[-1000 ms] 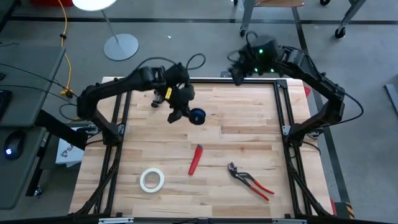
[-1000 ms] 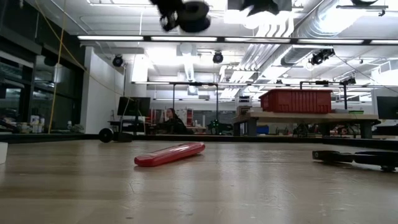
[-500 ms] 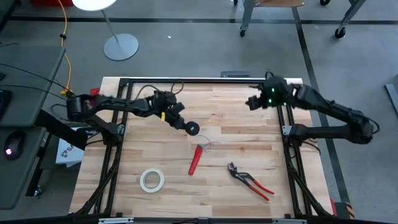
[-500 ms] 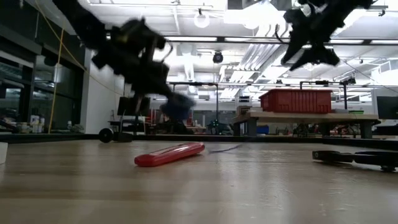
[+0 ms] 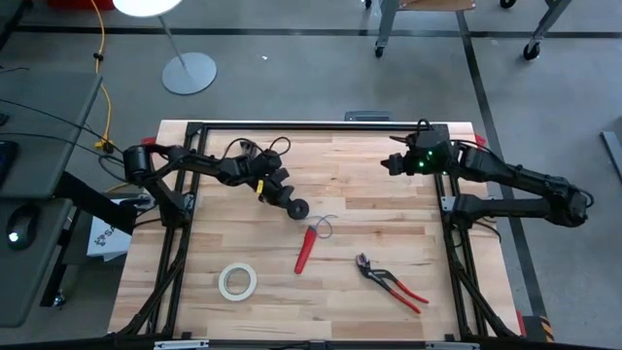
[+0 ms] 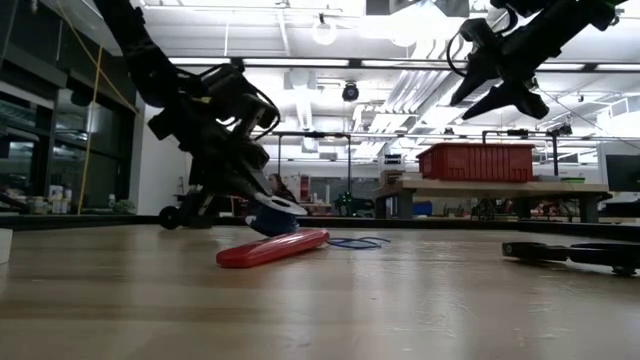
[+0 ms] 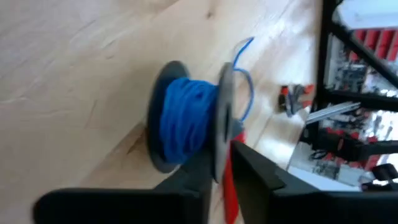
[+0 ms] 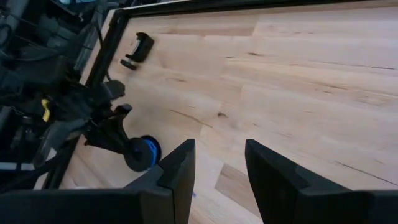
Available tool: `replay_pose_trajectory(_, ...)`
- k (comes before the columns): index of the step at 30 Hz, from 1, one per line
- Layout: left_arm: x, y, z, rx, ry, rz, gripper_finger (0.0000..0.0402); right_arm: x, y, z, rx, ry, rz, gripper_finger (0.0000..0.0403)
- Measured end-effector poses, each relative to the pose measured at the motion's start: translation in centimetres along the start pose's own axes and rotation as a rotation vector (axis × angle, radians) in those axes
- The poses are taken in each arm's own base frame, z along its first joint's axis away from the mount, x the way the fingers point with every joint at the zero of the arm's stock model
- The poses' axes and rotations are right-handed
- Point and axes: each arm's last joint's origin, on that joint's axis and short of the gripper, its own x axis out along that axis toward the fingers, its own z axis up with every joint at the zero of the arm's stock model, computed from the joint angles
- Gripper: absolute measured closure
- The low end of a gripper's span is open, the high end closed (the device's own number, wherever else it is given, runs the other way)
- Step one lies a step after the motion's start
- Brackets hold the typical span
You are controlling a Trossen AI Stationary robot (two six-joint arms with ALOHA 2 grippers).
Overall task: Coil cords
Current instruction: Coil the blue wire cable onto the black spool, then return to Home Position
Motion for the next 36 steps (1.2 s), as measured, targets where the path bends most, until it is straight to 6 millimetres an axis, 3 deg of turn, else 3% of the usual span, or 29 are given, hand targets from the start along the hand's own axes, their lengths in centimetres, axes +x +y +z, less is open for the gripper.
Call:
replay_pose_trajectory(7, -0.9, -0.7, 0.5, -0.007, 0.006, -0.068, 0.0260, -0.1, -0.4, -0.5, -0.028, 0.063, -0.029, 0.0269)
replay_pose_trajectory(12, -2.3, -1.3, 0.9, 0.010, -0.006, -0.117, 0.0216, -0.2, -0.8, -0.8, -0.076, 0.099, -0.055, 0.0269)
replay_pose_trajectory(21, -2.7, -0.7, -0.1, -0.065, 0.084, -0.050, 0.0204, -0.3, -0.8, -0.9, -0.084, 0.120, -0.045, 0.0269)
replay_pose_trajectory(28, -2.2, -2.1, -1.6, -0.031, 0.200, -0.110, 0.0204, -0.3, -0.8, -0.9, -0.078, 0.122, -0.043, 0.0269)
replay_pose_trajectory(31, -3.7, -3.1, -1.7, 0.085, 0.093, -0.098, 0.0204, -0.3, -0.8, -0.9, -0.084, 0.124, -0.041, 0.0269)
replay_pose_trajectory(36, -8.0, -4.7, -2.4, 0.252, -0.352, 0.042, 0.0204, -0.3, -0.8, -1.0, -0.131, 0.111, -0.058, 0.0269)
